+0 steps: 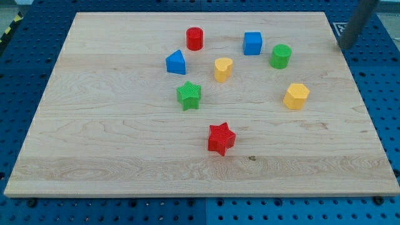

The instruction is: Move the blue cube towards the yellow heart

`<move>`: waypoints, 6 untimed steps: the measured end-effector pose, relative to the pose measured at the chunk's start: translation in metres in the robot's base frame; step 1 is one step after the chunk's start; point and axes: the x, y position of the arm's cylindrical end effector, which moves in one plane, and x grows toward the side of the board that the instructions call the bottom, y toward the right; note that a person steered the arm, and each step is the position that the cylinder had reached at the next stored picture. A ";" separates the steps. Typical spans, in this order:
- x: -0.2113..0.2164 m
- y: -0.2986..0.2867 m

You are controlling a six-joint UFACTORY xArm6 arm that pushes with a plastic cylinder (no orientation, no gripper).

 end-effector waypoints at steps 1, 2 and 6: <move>-0.010 -0.028; -0.012 -0.069; -0.009 -0.246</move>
